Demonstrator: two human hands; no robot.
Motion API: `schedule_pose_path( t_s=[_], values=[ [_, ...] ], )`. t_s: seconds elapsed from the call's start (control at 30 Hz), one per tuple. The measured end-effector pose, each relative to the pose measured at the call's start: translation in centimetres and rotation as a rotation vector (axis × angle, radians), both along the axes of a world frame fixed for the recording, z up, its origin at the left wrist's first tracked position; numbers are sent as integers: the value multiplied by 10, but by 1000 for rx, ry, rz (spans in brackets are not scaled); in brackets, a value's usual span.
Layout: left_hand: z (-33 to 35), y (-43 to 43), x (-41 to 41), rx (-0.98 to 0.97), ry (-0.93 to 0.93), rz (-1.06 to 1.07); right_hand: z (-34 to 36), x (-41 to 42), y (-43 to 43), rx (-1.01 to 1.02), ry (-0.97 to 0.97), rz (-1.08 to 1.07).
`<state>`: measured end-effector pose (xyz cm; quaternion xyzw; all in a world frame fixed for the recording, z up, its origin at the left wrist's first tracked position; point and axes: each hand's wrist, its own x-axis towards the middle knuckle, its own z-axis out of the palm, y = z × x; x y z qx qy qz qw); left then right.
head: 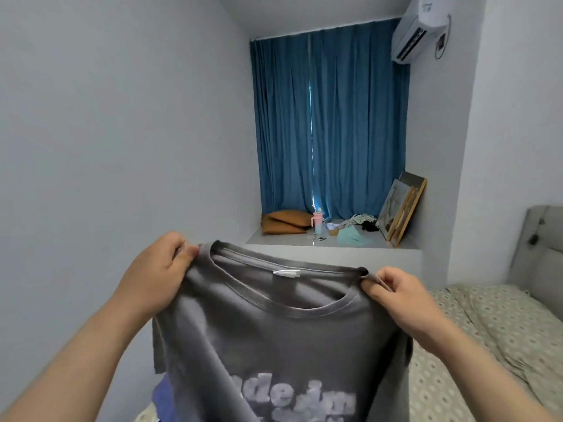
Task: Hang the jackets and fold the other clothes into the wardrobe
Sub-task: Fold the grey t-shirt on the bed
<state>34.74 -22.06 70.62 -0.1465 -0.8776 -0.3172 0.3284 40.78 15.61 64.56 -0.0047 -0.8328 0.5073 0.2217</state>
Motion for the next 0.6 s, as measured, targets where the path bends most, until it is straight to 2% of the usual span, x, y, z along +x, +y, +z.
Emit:
schedule_pose_path(
  t_s=[0.13,0.23,0.4,0.5,0.6],
  values=[
    [-16,-28,13,-171,-14,-129,29,43,-1,165,-24,-28],
    [-31,-34,24,-238,-27,-229,39,74,-8,202,-69,-7],
    [-53,-36,42,-151,-31,-311,39,125,-24,-27,-128,80],
    [-62,-35,56,-91,-68,-331,37,150,-24,-17,-219,45],
    [-66,-32,73,-67,-98,-323,39,174,-21,88,-298,25]
  ],
)
